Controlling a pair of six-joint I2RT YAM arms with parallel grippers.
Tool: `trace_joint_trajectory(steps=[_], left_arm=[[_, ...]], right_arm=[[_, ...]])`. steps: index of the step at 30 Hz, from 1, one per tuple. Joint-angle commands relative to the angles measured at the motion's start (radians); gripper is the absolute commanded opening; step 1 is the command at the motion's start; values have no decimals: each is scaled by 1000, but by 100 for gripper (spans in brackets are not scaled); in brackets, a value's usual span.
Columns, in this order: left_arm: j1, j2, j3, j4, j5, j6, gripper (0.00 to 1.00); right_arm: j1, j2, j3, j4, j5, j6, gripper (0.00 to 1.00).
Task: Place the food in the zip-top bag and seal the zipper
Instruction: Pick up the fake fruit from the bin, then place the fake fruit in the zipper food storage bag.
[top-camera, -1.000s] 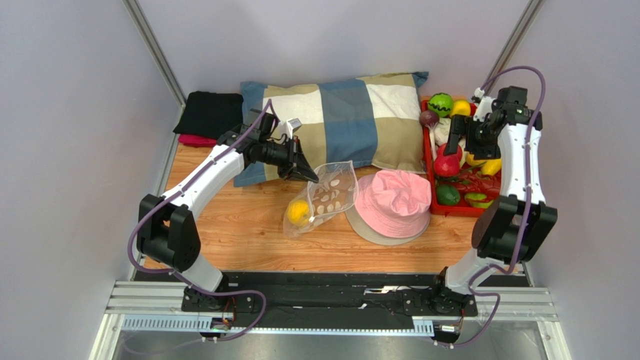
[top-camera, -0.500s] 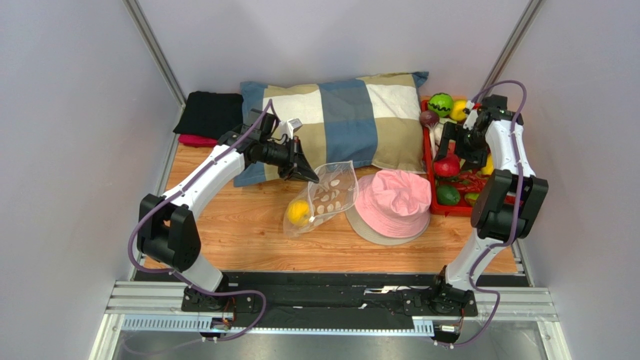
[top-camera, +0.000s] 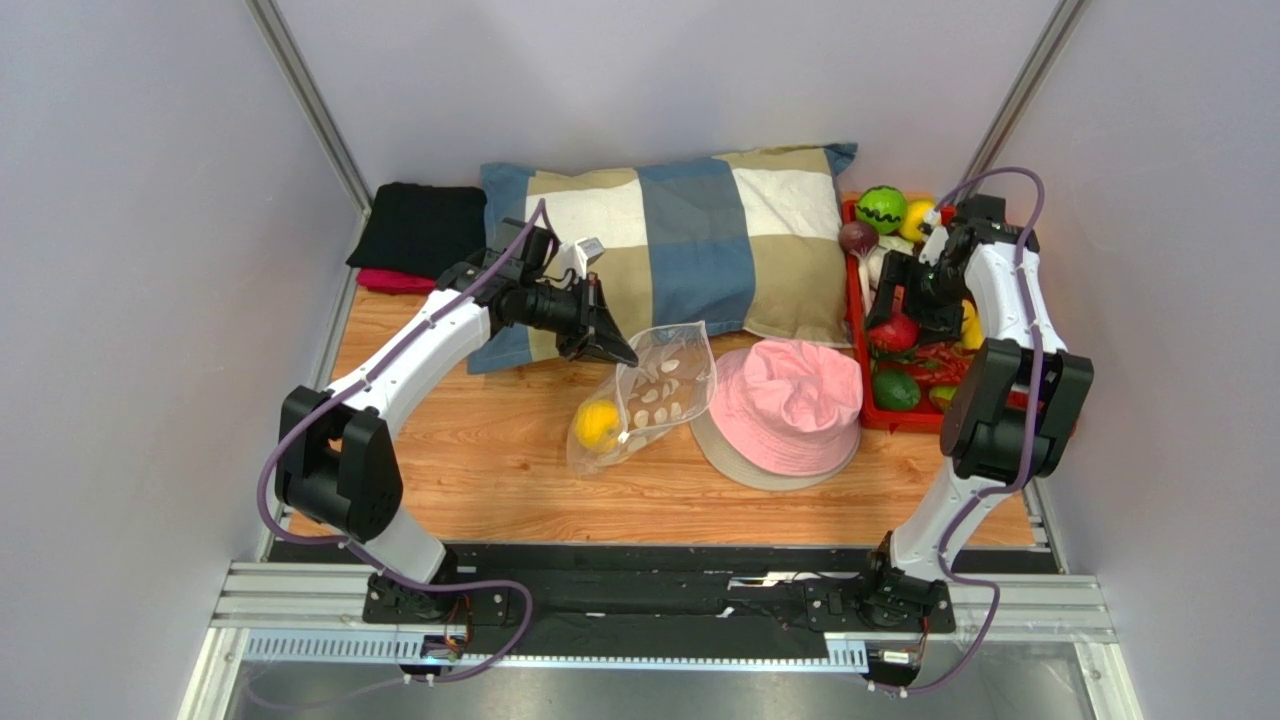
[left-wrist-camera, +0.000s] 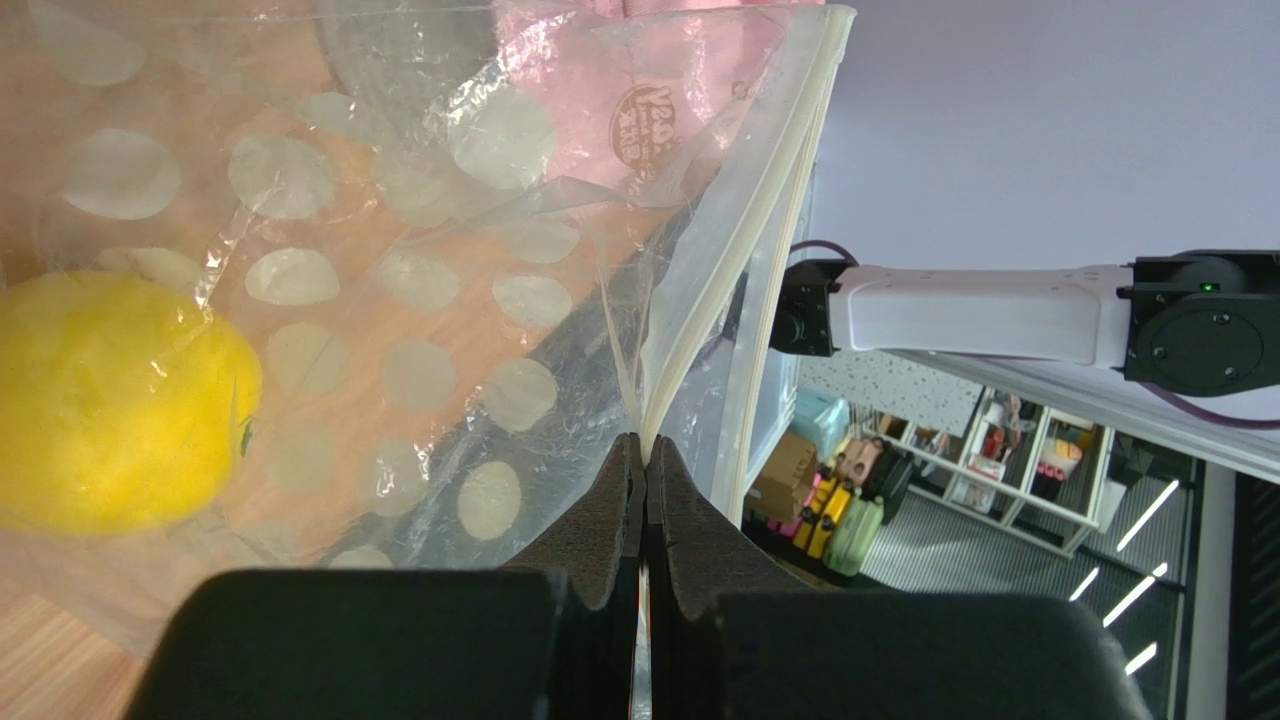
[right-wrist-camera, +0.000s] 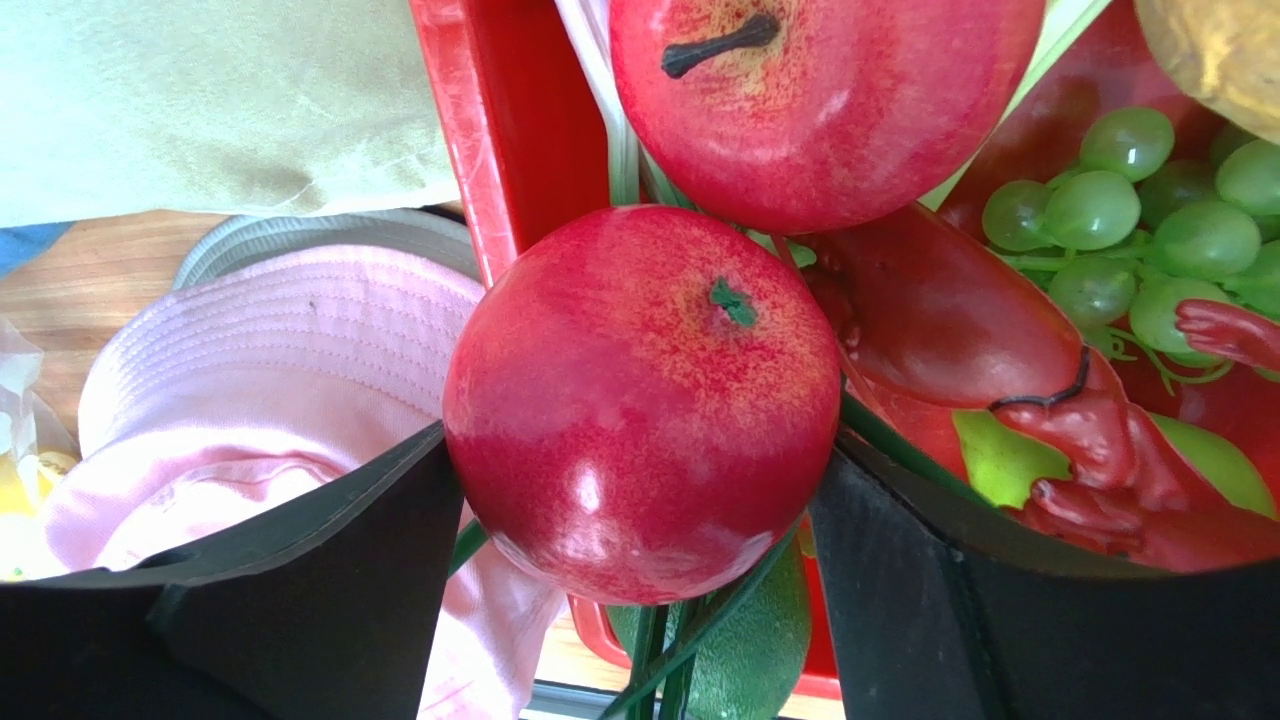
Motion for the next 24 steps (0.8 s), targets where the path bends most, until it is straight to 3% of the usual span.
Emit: trace_joint_trajectory(steps=[1, 7, 12, 19, 24], left_arm=[[-2, -3, 15, 8, 1, 7, 0], [-3, 3, 16, 11, 11, 3, 0], [-2, 9, 16, 12, 22, 1, 0], [-2, 6, 16, 16, 53, -2, 0], [-2, 5, 12, 22, 70, -7, 0]], right_arm=[[1, -115, 86, -15, -2, -28, 76], [41, -181, 211, -81, -158, -61, 63], [211, -259, 238, -91, -311, -94, 62], [659, -442, 21, 116, -267, -231, 62], [863, -445, -74, 193, -135, -319, 63]])
